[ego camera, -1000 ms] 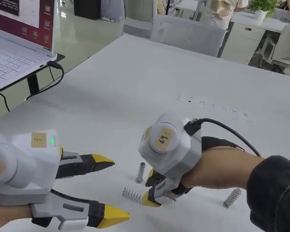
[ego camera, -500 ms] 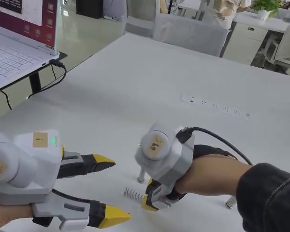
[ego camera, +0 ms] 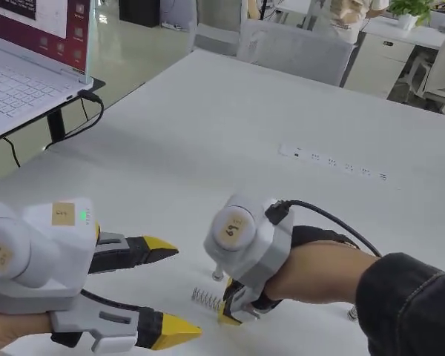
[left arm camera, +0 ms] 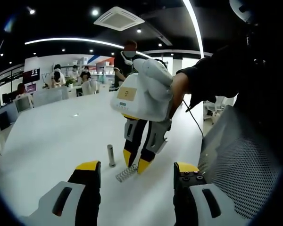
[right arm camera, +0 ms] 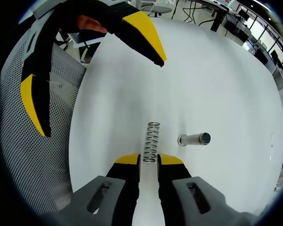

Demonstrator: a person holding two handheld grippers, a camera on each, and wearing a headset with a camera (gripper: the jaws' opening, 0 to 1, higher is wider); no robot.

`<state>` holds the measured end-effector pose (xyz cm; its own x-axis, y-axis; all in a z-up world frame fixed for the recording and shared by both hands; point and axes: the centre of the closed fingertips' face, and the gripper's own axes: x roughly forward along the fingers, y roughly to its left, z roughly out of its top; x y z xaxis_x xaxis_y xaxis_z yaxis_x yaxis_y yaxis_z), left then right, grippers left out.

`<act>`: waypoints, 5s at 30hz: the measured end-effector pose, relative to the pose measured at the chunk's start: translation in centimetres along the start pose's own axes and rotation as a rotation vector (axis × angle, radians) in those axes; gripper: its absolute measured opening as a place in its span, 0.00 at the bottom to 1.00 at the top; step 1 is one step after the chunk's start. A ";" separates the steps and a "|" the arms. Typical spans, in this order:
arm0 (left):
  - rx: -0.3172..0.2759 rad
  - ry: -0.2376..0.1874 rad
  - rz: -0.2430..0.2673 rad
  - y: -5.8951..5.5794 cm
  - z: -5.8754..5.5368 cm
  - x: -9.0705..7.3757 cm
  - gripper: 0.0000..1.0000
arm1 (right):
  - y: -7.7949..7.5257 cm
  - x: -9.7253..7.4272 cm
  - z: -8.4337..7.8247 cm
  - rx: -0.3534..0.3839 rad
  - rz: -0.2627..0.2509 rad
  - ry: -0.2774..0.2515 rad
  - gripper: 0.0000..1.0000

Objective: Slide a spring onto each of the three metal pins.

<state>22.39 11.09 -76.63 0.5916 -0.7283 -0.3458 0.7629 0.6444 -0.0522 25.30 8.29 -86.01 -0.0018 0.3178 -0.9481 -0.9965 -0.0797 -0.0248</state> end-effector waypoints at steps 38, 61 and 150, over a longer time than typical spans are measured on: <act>0.038 0.015 -0.032 -0.3 0.4 0.0 0.49 | 1.7 -5.6 0.9 -0.007 0.016 -0.083 0.08; 0.115 0.004 -0.098 -2.5 2.0 0.5 0.27 | 4.2 -9.6 2.2 -0.122 0.036 -0.135 0.08; 0.181 -0.012 -0.214 -5.1 3.5 0.7 0.03 | 5.7 -10.9 3.1 -0.208 0.071 -0.194 0.09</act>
<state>19.85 6.47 -73.36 0.4143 -0.8469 -0.3334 0.9043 0.4245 0.0454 19.37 7.32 -74.86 -0.1071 0.4775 -0.8721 -0.9549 -0.2938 -0.0437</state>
